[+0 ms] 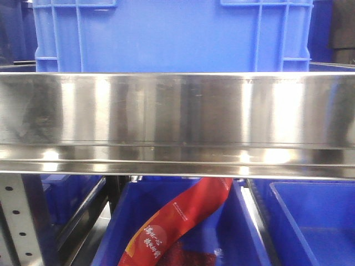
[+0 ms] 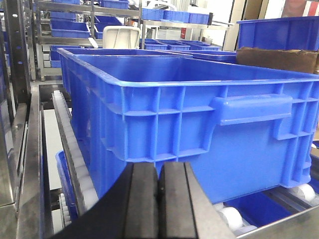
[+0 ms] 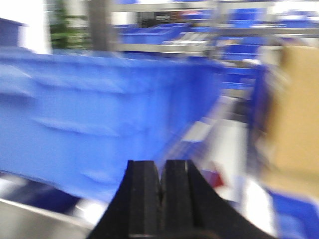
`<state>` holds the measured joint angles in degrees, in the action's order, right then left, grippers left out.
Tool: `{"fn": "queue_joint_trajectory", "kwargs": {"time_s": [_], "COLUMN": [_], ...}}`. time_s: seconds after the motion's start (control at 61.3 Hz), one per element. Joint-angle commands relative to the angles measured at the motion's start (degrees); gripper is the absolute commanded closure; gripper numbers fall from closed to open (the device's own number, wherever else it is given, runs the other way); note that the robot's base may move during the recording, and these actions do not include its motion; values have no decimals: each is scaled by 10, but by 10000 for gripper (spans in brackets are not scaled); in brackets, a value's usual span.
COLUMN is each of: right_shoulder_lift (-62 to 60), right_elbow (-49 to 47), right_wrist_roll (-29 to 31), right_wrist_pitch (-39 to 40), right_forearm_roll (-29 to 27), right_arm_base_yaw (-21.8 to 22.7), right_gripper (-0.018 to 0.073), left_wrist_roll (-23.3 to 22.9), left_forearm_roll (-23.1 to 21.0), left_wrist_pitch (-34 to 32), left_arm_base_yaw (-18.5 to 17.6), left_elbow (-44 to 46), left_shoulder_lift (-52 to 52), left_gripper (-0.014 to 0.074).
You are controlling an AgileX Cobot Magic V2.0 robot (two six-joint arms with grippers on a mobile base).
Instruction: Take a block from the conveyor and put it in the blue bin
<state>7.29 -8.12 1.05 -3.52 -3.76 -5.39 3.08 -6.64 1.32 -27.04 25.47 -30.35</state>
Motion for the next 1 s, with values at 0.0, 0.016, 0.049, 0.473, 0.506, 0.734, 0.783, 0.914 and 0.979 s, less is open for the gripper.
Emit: {"fn": "queue_joint_trajectory", "kwargs": {"time_s": [0.0, 0.016, 0.049, 0.473, 0.506, 0.734, 0.783, 0.914, 0.979], "right_shoulder_lift": [-37, -43, -55, -73, -73, -73, -73, -73, -73], "right_elbow": [51, 62, 74, 81, 81, 81, 81, 81, 81], "right_wrist_roll": [4, 4, 4, 4, 4, 4, 4, 4, 4], "right_wrist_pitch": [47, 47, 49, 27, 27, 27, 27, 27, 27], "right_forearm_roll": [1, 1, 1, -1, -1, -1, -1, -1, -1], "right_arm_base_yaw": [39, 45, 58, 105, 105, 105, 105, 105, 105], "right_gripper": [721, 721, 721, 721, 721, 721, 721, 721, 721], "left_wrist_roll": [-1, -1, -1, -1, -1, -1, -1, -1, -1], "left_forearm_roll": [-4, -4, -4, -4, -4, -4, -4, -4, -4], "left_wrist_pitch": [-10, -10, -10, -10, -10, -10, -10, -10, -10], "left_arm_base_yaw": [1, 1, 1, 1, 1, 1, 1, 1, 1], "left_elbow": [0, 0, 0, 0, 0, 0, 0, 0, 0], "left_shoulder_lift": [4, 4, 4, 4, 4, 4, 4, 4, 4], "left_gripper": [707, 707, 707, 707, 707, 707, 707, 707, 707]}}
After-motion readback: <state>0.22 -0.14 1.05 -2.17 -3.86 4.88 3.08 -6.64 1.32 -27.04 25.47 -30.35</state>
